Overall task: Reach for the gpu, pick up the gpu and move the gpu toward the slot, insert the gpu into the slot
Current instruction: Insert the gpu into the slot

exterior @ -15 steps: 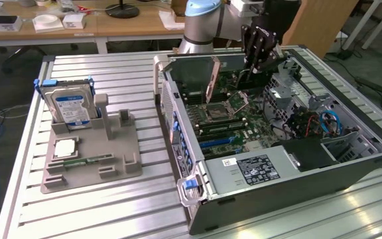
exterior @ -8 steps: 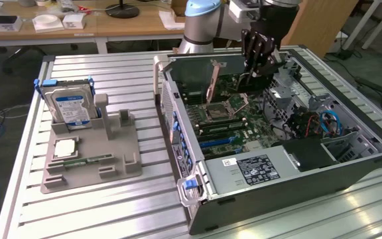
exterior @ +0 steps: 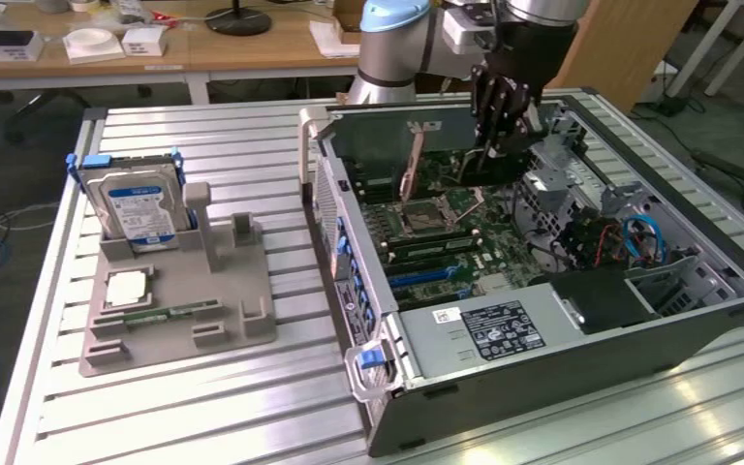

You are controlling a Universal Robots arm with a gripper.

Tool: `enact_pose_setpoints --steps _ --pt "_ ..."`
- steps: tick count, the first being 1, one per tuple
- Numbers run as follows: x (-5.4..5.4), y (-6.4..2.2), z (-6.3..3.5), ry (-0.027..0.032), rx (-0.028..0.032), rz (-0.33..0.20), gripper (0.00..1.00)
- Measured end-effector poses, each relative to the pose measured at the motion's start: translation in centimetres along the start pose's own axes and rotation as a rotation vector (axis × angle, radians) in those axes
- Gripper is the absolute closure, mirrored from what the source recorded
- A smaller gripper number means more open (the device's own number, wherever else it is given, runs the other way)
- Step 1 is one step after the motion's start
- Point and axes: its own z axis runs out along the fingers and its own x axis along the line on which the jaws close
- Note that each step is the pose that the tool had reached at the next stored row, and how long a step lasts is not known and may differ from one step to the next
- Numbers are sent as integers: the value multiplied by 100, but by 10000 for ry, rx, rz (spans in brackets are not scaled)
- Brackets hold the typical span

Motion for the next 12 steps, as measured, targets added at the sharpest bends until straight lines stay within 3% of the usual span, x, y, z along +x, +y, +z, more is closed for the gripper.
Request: enact_pose_setpoints --steps 12 --pt "67 -1 161 19 -28 287 74"
